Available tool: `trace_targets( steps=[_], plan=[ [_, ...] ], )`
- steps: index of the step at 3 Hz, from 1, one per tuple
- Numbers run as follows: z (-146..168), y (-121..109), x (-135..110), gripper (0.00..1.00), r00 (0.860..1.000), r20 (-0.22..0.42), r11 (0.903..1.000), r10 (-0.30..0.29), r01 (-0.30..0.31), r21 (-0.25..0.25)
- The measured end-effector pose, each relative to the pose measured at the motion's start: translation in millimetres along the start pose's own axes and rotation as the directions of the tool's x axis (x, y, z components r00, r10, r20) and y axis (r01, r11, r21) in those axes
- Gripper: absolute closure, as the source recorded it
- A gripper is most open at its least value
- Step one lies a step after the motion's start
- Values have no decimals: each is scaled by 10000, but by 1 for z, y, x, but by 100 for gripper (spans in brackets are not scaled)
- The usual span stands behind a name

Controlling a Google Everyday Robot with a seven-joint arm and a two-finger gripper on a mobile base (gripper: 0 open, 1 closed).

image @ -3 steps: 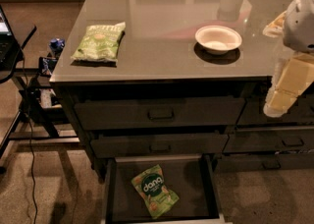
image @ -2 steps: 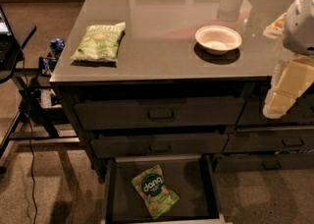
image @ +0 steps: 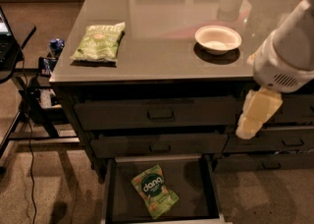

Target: Pick green rice chip bag from bottom drawer and place on counter

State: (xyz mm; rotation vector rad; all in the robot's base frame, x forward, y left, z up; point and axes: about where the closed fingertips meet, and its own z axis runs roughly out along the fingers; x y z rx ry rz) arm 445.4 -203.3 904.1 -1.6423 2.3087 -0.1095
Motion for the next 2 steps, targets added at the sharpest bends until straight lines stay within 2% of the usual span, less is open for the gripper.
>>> trace_targets(
  steps=[1,2],
  plan=[
    [43,27,-2,0,9988,-135,9919,474,-487,-1171],
    [43,27,-2,0,9988,-135,9919,475,-488,-1172]
  ],
)
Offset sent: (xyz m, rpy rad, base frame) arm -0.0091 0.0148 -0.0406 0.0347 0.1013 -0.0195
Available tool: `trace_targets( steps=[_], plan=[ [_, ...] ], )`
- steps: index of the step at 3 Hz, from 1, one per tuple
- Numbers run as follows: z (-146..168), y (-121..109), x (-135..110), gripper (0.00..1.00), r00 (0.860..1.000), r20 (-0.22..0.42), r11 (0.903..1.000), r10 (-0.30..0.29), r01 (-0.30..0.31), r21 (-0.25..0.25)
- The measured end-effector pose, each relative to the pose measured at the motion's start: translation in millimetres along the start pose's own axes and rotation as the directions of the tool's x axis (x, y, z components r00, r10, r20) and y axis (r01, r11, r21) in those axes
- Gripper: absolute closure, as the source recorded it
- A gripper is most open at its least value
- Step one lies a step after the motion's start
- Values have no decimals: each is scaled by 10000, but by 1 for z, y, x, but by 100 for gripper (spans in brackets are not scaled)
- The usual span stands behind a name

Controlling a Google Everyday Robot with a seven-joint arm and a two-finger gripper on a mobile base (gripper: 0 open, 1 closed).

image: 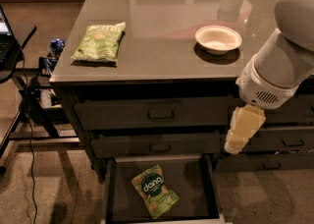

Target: Pick green rice chip bag from bottom drawer and place on counter

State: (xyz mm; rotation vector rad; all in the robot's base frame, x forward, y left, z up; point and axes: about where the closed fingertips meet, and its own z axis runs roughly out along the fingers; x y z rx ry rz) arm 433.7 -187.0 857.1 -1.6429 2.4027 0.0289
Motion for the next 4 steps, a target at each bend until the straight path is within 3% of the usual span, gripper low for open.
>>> trace_targets(
  steps=[1,3,4],
  plan=[
    [25,8,5,0,9999,24,9990,128,-127,-423],
    [126,39,15,0,9952,-376,9876,901,-942,-1258],
    [169,56,19,0,9897,-874,9728,1136,-1287,-1926]
  ],
)
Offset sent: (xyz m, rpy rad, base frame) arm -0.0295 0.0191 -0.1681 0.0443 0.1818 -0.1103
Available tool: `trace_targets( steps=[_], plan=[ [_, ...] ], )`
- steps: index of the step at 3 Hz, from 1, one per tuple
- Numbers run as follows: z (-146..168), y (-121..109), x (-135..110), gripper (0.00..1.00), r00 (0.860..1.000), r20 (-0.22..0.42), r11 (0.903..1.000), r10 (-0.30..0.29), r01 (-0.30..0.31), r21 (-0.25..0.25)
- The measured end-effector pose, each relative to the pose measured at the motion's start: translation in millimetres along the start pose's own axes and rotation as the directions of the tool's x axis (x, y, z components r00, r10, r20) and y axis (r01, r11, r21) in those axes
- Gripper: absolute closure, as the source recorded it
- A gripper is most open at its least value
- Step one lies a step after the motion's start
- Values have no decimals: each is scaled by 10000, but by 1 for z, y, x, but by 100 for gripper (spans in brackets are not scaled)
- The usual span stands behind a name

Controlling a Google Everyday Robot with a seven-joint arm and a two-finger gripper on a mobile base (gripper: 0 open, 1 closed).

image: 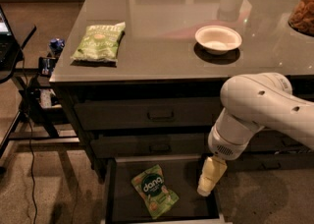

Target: Pick green rice chip bag from bottom drawer and place on counter

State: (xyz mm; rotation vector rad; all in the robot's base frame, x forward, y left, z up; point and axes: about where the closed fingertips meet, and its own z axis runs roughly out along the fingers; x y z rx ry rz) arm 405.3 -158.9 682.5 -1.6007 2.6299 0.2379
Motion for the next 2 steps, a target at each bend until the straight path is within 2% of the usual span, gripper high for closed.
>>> trace_targets(
  steps=[1,2],
  plan=[
    [0,0,0,0,10000,0,10000,-2,2,-4],
    [35,16,1,0,9995,20,9975,-300,301,-638]
  ],
)
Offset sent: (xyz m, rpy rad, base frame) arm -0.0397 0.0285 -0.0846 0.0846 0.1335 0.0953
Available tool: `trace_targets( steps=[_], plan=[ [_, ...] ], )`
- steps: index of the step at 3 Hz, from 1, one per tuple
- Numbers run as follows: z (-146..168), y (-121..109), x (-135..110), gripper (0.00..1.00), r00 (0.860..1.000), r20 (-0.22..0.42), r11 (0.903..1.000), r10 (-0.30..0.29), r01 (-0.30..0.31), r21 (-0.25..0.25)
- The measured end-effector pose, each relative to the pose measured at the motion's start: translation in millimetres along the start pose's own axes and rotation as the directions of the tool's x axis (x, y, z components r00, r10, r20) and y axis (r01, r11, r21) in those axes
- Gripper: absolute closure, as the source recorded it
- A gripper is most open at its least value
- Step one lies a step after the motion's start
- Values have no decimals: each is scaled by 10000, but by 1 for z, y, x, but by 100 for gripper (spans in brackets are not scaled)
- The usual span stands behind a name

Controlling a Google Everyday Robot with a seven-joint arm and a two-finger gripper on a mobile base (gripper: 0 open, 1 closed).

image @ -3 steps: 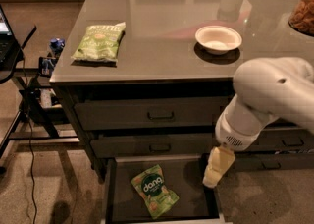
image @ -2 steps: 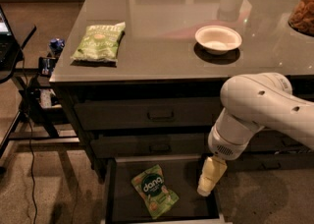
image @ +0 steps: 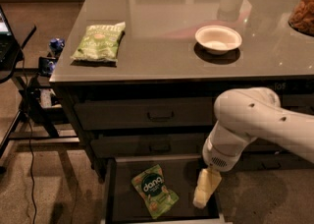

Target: Pick green rice chip bag from bottom drawer and place on counter

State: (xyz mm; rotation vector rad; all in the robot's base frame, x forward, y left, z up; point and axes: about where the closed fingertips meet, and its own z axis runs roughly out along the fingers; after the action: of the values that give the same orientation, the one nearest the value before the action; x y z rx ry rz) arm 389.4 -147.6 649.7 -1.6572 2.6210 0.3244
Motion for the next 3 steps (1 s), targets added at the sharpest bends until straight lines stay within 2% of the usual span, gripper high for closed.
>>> trace_targets(
  steps=[1,2,3],
  plan=[
    [62,19,-3,0,9992,-124,9971,-378,369,-662],
    [118,27,-11,0,9996,61,9927,-273,278,-1178],
    [118,27,-11,0,9996,61,9927,-273,278,-1178]
  ],
)
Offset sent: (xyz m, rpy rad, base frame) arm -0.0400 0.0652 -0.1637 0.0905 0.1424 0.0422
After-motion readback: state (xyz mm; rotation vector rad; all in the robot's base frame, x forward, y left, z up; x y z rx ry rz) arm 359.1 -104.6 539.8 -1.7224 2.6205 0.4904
